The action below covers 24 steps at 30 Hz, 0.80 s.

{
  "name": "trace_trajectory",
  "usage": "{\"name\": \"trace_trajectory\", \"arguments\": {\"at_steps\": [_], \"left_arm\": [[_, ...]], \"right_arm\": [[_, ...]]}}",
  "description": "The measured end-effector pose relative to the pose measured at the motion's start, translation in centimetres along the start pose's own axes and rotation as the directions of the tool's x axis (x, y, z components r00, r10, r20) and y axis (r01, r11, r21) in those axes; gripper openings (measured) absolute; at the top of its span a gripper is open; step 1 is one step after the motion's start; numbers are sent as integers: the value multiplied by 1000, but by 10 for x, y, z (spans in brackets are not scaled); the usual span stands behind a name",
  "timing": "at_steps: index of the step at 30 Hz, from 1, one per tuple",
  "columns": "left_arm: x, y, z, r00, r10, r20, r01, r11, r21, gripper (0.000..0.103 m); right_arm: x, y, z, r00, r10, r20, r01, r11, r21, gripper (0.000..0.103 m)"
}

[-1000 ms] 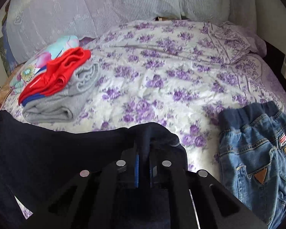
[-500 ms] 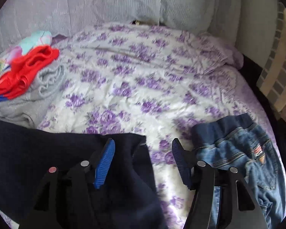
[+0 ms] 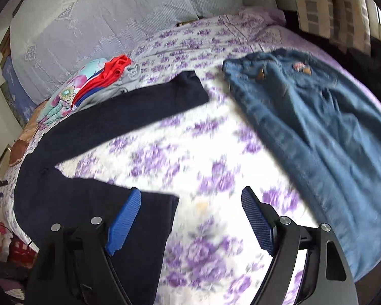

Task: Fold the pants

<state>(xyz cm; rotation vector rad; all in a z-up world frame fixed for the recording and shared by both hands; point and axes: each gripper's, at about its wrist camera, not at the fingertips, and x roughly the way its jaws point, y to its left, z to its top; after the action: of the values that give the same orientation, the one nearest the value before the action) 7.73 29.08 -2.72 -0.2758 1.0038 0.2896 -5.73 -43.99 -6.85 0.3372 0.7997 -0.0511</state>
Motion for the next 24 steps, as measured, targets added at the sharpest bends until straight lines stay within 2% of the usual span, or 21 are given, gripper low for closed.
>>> {"name": "trace_trajectory", "arguments": {"at_steps": [1,4,6,7,8,9,10,11,12,13,16,20,22,24], "left_arm": [[9,-4,-7,1000,-11,-18,11,1000,5,92],[36,-23,-10,999,-24,-34,24,1000,14,92],[57,-33,-6,997,-35,-66,35,999,-4,92],[62,-38,-6,999,-15,-48,15,1000,-1,93],[64,-41,-6,1000,-2,-25,2,1000,5,93],[64,-43,-4,1000,-13,-11,13,1000,-11,83],[61,-43,-4,999,-44,-5,44,999,-33,62],[57,-43,-3,997,-79,3,79,996,-47,47],[50,-44,-2,996,-93,17,94,994,-60,21],[46,-45,-2,995,-96,27,98,993,-66,19],[26,-47,-9,994,-75,82,81,994,-67,18],[-30,-42,-35,976,-114,184,134,986,-99,17],[-54,-45,-51,968,-121,219,143,985,-91,17],[-53,-48,-65,974,-100,204,119,989,-85,17]], "right_arm": [[4,2,-11,999,35,-2,-35,999,9,82],[18,15,-29,997,73,-6,-73,997,-4,82],[25,27,-34,997,72,-27,-73,997,-33,82],[28,33,-35,997,68,-38,-70,996,-50,75],[31,39,-37,997,54,-48,-57,995,-78,62],[36,45,-36,998,18,-62,-25,994,-111,26],[39,47,-35,997,-7,-74,-2,993,-122,14],[40,43,-31,997,13,-71,-20,995,-100,4],[39,37,-25,997,46,-68,-51,996,-72,4],[38,30,-18,995,80,-68,-83,995,-49,4],[25,21,6,994,106,-26,-108,993,-51,4],[-9,14,40,994,91,63,-88,994,-62,4],[-23,6,55,994,53,93,-47,997,-59,4],[-19,-4,64,998,-12,60,16,998,-56,4]]}}
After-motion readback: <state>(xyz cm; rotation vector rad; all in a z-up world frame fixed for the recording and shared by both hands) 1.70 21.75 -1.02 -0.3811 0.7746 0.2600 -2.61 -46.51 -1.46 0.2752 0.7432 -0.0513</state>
